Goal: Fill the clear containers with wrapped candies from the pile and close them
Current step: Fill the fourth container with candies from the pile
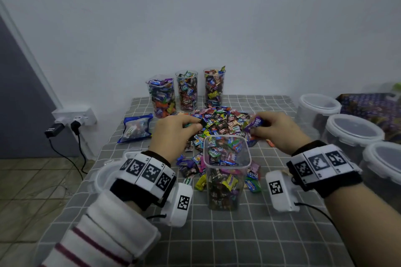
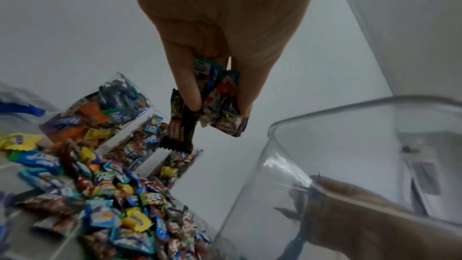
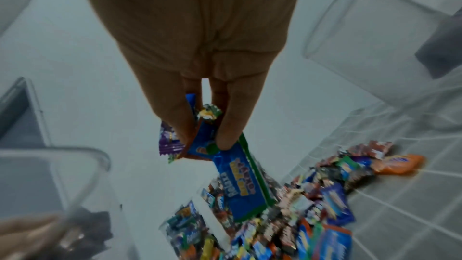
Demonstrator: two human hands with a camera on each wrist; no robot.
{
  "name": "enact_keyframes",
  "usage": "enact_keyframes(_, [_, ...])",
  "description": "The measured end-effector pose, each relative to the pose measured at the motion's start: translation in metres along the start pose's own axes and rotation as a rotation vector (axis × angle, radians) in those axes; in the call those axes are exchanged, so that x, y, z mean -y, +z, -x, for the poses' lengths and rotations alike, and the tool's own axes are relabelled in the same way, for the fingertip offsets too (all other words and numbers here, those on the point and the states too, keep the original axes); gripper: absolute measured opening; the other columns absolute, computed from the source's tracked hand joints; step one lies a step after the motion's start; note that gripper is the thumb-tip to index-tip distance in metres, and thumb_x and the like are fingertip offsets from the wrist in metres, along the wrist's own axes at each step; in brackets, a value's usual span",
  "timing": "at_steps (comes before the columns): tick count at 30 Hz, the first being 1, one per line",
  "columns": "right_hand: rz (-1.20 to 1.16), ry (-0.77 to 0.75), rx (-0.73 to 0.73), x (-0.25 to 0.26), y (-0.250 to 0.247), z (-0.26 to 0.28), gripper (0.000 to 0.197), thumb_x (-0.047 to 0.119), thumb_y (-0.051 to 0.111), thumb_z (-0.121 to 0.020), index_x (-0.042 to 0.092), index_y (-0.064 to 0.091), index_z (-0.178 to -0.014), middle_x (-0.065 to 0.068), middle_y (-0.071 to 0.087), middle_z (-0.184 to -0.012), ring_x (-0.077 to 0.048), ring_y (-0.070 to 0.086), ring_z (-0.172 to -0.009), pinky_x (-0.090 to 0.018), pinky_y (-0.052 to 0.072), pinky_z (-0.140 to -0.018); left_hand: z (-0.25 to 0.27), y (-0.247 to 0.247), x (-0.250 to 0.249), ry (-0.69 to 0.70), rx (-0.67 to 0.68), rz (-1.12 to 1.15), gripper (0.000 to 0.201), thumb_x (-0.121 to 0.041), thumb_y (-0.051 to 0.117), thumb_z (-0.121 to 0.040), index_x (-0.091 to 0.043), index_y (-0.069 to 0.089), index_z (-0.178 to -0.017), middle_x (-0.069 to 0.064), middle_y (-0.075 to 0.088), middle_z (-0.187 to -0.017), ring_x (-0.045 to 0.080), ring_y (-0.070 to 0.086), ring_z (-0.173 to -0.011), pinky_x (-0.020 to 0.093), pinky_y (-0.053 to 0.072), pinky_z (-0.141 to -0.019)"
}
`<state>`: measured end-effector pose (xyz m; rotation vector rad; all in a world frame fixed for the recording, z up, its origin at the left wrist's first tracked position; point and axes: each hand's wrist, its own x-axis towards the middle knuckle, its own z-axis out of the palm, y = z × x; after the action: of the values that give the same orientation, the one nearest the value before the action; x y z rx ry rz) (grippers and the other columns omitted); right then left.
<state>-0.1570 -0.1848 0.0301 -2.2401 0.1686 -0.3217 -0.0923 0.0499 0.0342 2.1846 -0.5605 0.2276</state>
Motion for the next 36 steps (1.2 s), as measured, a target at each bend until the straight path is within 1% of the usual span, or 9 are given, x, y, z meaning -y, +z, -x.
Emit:
enact_keyframes(3, [-0.042, -0.067, -0.057, 0.022, -0.010, 0.009, 0.008, 0.002, 0.065, -0.082, 0.007, 0.066, -0.088, -0.017, 0.069, -0.085, -0.034, 0.067, -0.084, -0.048, 0.055, -0.077, 0.006, -0.003, -0.005, 0.020, -0.043, 0.033, 0.022, -0.026, 0.066, -0.087, -0.017, 0.073, -0.106, 0.000, 0.070, -0.110, 0.012, 0.061, -0.103, 0.020, 0.041, -0.089])
enact_keyframes(6, [-0.099, -0.166, -0.100, 0.046, -0.018, 0.019, 0.014, -0.001, 0.066, -0.081, 0.013, 0.066, -0.083, -0.019, 0.069, -0.085, -0.030, 0.067, -0.081, -0.046, 0.052, -0.079, 0.011, -0.004, -0.006, 0.031, -0.051, 0.084, 0.020, -0.024, 0.067, -0.086, -0.016, 0.074, -0.103, 0.002, 0.070, -0.109, 0.013, 0.061, -0.102, 0.029, 0.046, -0.095])
enact_keyframes(14, [-0.241, -0.260, 0.090, 0.074, -0.001, 0.039, 0.026, -0.004, 0.067, -0.080, 0.022, 0.065, -0.082, 0.001, 0.068, -0.076, -0.009, 0.065, -0.070, -0.022, 0.055, -0.071, 0.021, -0.003, -0.003, 0.006, -0.067, 0.182, 0.020, -0.020, 0.069, -0.085, -0.015, 0.074, -0.104, -0.006, 0.068, -0.100, 0.009, 0.062, -0.097, 0.029, 0.049, -0.093])
enact_keyframes(19, [-0.009, -0.266, 0.097, 0.068, 0.014, 0.043, 0.026, 0.008, 0.069, -0.080, 0.033, 0.063, -0.080, 0.011, 0.061, -0.078, 0.002, 0.055, -0.066, -0.012, 0.044, -0.065, 0.025, -0.003, -0.001, 0.006, -0.071, 0.189, 0.020, -0.018, 0.069, -0.084, -0.014, 0.074, -0.103, -0.010, 0.065, -0.090, 0.008, 0.062, -0.092, 0.023, 0.049, -0.087])
enact_keyframes(22, [0.128, -0.275, 0.095, 0.066, 0.018, 0.045, 0.018, 0.011, 0.067, -0.081, 0.026, 0.067, -0.091, 0.007, 0.060, -0.088, 0.000, 0.052, -0.072, -0.012, 0.040, -0.066, 0.026, -0.002, -0.001, 0.005, -0.080, 0.195, 0.020, -0.017, 0.070, -0.084, -0.014, 0.074, -0.103, -0.012, 0.064, -0.089, 0.004, 0.061, -0.089, 0.016, 0.046, -0.083])
enact_keyframes(25, [0.205, -0.282, 0.081, 0.064, 0.019, 0.045, 0.024, 0.007, 0.063, -0.081, 0.020, 0.068, -0.100, 0.005, 0.059, -0.094, -0.001, 0.052, -0.077, -0.007, 0.038, -0.067, 0.027, -0.002, -0.001, 0.016, -0.083, 0.191, 0.019, -0.018, 0.069, -0.084, -0.015, 0.074, -0.102, -0.013, 0.064, -0.088, 0.002, 0.060, -0.087, 0.011, 0.045, -0.080])
enact_keyframes(31, [0.093, -0.244, -0.002, 0.059, 0.021, 0.050, 0.036, 0.005, 0.060, -0.081, 0.024, 0.064, -0.112, 0.003, 0.061, -0.100, -0.012, 0.059, -0.088, -0.027, 0.048, -0.082, 0.025, -0.002, -0.001, 0.026, -0.089, 0.184, 0.019, -0.021, 0.069, -0.085, -0.016, 0.074, -0.102, -0.017, 0.063, -0.089, -0.003, 0.058, -0.085, 0.005, 0.042, -0.077])
enact_keyframes(34, [-0.058, -0.236, -0.059, 0.046, 0.026, 0.054, 0.040, 0.034, 0.066, -0.073, 0.043, 0.054, -0.111, 0.009, 0.059, -0.108, -0.006, 0.056, -0.099, -0.029, 0.047, -0.089, 0.024, -0.004, -0.003, 0.032, -0.091, 0.201, 0.018, -0.021, 0.068, -0.085, -0.015, 0.074, -0.101, -0.013, 0.064, -0.092, 0.005, 0.060, -0.091, 0.018, 0.045, -0.084])
enact_keyframes(36, [-0.129, -0.167, 0.023, 0.035, 0.030, 0.058, 0.064, 0.057, 0.064, -0.059, 0.051, 0.041, -0.119, 0.019, 0.051, -0.121, 0.002, 0.049, -0.112, -0.024, 0.041, -0.096, 0.024, -0.006, -0.005, 0.044, -0.093, 0.223, 0.016, -0.020, 0.068, -0.085, -0.016, 0.074, -0.099, -0.014, 0.065, -0.089, 0.005, 0.062, -0.088, 0.019, 0.048, -0.083])
